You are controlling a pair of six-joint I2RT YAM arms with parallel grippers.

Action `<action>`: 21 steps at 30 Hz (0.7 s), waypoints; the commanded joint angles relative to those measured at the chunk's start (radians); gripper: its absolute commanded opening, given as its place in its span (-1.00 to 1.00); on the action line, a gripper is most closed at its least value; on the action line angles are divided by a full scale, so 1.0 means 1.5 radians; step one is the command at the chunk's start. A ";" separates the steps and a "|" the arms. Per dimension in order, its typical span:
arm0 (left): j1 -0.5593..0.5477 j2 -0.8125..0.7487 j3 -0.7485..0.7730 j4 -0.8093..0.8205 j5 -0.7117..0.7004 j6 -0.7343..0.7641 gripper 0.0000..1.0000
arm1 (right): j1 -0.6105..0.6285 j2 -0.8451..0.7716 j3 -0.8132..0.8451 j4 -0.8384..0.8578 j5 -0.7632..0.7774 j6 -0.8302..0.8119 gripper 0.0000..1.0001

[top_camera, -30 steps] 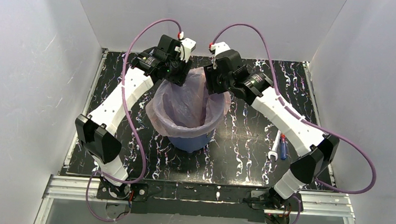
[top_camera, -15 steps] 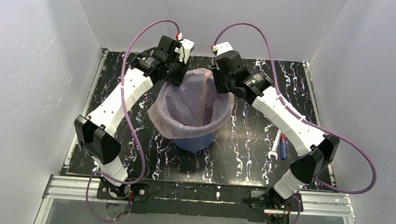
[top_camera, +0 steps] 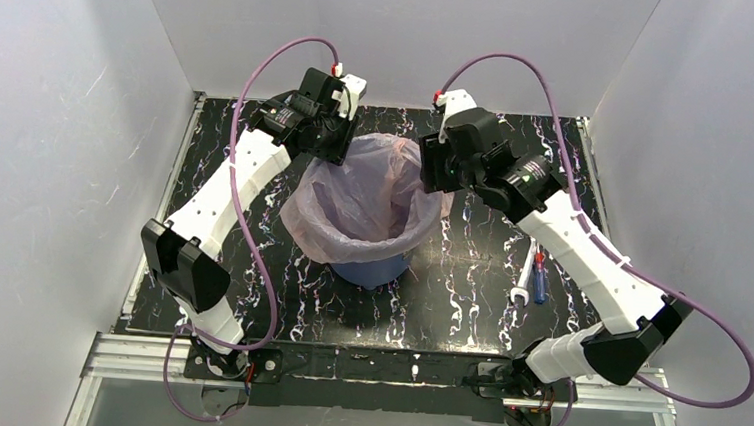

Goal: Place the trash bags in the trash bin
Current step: Adjust the trash bag in the trash bin.

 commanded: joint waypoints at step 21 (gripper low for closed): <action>0.005 -0.032 -0.001 -0.021 0.014 0.005 -0.25 | -0.039 0.133 0.122 0.028 -0.002 -0.084 0.18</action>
